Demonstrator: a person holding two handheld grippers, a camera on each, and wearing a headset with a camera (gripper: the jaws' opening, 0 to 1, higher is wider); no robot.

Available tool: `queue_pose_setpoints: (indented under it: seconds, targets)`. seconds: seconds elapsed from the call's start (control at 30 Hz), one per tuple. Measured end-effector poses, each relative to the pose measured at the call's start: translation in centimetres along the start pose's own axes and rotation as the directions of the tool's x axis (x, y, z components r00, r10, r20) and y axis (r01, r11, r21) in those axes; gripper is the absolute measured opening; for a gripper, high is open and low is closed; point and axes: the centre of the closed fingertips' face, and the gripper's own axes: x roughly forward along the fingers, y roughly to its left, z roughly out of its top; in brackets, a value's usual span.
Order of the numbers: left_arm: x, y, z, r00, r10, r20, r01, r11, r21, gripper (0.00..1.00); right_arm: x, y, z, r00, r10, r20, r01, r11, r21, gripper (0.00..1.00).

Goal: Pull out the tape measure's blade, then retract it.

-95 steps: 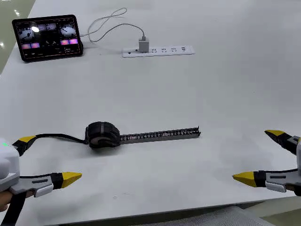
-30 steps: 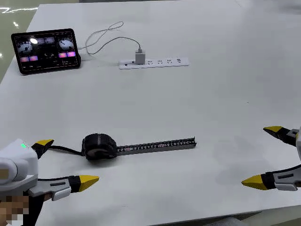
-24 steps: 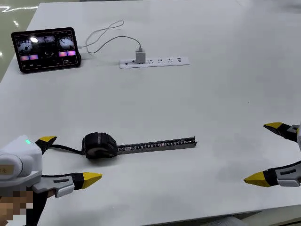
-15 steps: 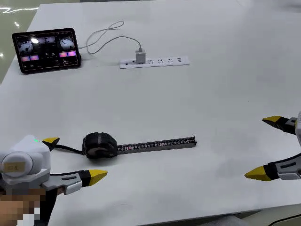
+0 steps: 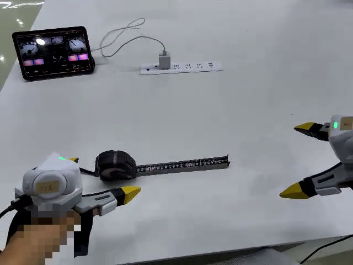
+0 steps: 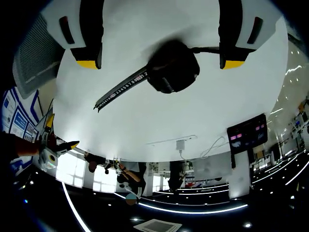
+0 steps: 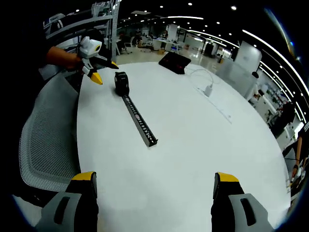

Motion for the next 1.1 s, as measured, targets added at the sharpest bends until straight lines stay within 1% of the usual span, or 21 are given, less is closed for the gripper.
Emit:
queue_pose_setpoints:
  seconds: [0.03, 0.1, 0.23, 0.27, 0.3, 0.37, 0.4, 0.43, 0.5, 0.57, 0.6, 0.63, 0.67, 0.73, 0.77, 0.8, 0.83, 0.87, 0.93, 1.03, 1.1]
  targets:
    - [0.3, -0.2, 0.1, 0.9999, 0.01, 0.005, -0.01, 1.0, 0.007, 0.99, 0.4, -0.1, 0.1, 0.9999, 0.012, -0.011, -0.012, 1.0, -0.005, 0.99]
    - [0.6, -0.1, 0.3, 0.9997, 0.024, 0.008, -0.024, 1.0, 0.016, 0.99, 0.8, -0.4, 0.5, 0.9998, 0.017, -0.012, -0.017, 1.0, -0.013, 0.99]
    - [1.4, 0.0, 0.8, 0.9987, 0.044, 0.026, -0.043, 0.999, -0.021, 0.99, 1.7, -1.0, 1.4, 0.9991, 0.039, -0.014, -0.039, 0.998, -0.04, 0.99]
    - [1.5, 0.1, 0.7, 0.9985, 0.051, 0.022, -0.051, 0.998, -0.028, 0.99, 1.9, -1.0, 1.6, 0.9988, 0.047, -0.014, -0.048, 0.998, -0.044, 0.99]
    - [1.5, 0.8, 0.7, 0.9954, 0.093, 0.026, -0.092, 0.995, -0.028, 0.99, 2.2, -1.0, 1.9, 0.998, 0.062, -0.016, -0.062, 0.996, -0.059, 0.99]
    - [1.6, 1.1, 0.7, 0.9939, 0.105, 0.032, -0.104, 0.994, -0.031, 0.99, 2.7, -1.1, 2.2, 0.9973, 0.07, -0.023, -0.071, 0.994, -0.083, 0.99]
    - [1.7, 1.6, 0.7, 0.9909, 0.127, 0.042, -0.126, 0.991, -0.04, 0.99, 3.1, -1.2, 2.3, 0.9966, 0.073, -0.038, -0.076, 0.992, -0.098, 0.99]
    - [1.7, 1.9, 0.7, 0.9893, 0.138, 0.048, -0.136, 0.99, -0.042, 0.99, 3.4, -1.3, 2.3, 0.9957, 0.079, -0.048, -0.084, 0.991, -0.108, 0.99]
    - [1.8, 2.4, 0.9, 0.9856, 0.16, 0.055, -0.157, 0.986, -0.055, 0.99, 4.1, -1.5, 2.6, 0.9948, 0.086, -0.054, -0.092, 0.988, -0.122, 0.99]
    - [1.8, 3.0, 1.2, 0.9791, 0.191, 0.068, -0.186, 0.979, -0.084, 0.99, 4.6, -1.7, 3.0, 0.9934, 0.097, -0.061, -0.104, 0.987, -0.126, 0.99]
    - [1.8, 3.2, 1.3, 0.9759, 0.205, 0.074, -0.197, 0.975, -0.106, 0.99, 4.8, -1.7, 3.2, 0.9927, 0.103, -0.063, -0.111, 0.985, -0.133, 0.99]
    - [2.0, 3.4, 1.2, 0.9744, 0.215, 0.067, -0.204, 0.97, -0.134, 0.99, 5.2, -1.7, 3.4, 0.9915, 0.113, -0.064, -0.121, 0.983, -0.14, 0.99]
    - [2.1, 3.6, 1.1, 0.9723, 0.225, 0.062, -0.215, 0.966, -0.144, 0.99, 5.5, -1.7, 3.6, 0.9905, 0.125, -0.057, -0.133, 0.979, -0.153, 0.99]
    - [2.5, 3.9, 1.0, 0.9667, 0.246, 0.07, -0.234, 0.961, -0.146, 0.99, 6.1, -2.1, 4.1, 0.9918, 0.118, -0.049, -0.125, 0.978, -0.169, 0.99]
    - [2.5, 4.1, 0.9, 0.9626, 0.261, 0.071, -0.249, 0.957, -0.146, 0.99, 6.3, -2.1, 4.2, 0.9906, 0.125, -0.054, -0.133, 0.977, -0.164, 0.99]
    - [2.3, 4.6, 1.0, 0.9519, 0.294, 0.087, -0.28, 0.949, -0.144, 0.99, 6.7, -2.2, 4.3, 0.989, 0.136, -0.059, -0.144, 0.975, -0.167, 0.99]
    - [2.3, 4.7, 1.1, 0.9465, 0.307, 0.1, -0.291, 0.945, -0.149, 0.99, 6.9, -2.3, 4.4, 0.9888, 0.134, -0.065, -0.144, 0.973, -0.178, 0.99]
    - [2.4, 4.8, 1.0, 0.9452, 0.312, 0.096, -0.295, 0.942, -0.158, 0.99, 7.2, -2.3, 4.4, 0.9876, 0.138, -0.075, -0.15, 0.97, -0.191, 0.99]
    - [2.4, 4.8, 0.8, 0.9417, 0.322, 0.097, -0.304, 0.938, -0.166, 0.99, 7.6, -2.4, 4.6, 0.9858, 0.145, -0.085, -0.159, 0.969, -0.19, 0.99]
    - [2.6, 4.8, 0.5, 0.9404, 0.327, 0.092, -0.308, 0.934, -0.179, 0.99, 8.4, -2.4, 4.9, 0.9828, 0.161, -0.091, -0.176, 0.965, -0.194, 0.99]
    - [2.5, 4.7, 0.2, 0.9375, 0.337, 0.086, -0.317, 0.929, -0.192, 0.99, 9.0, -2.2, 4.8, 0.9793, 0.174, -0.105, -0.191, 0.962, -0.196, 0.99]
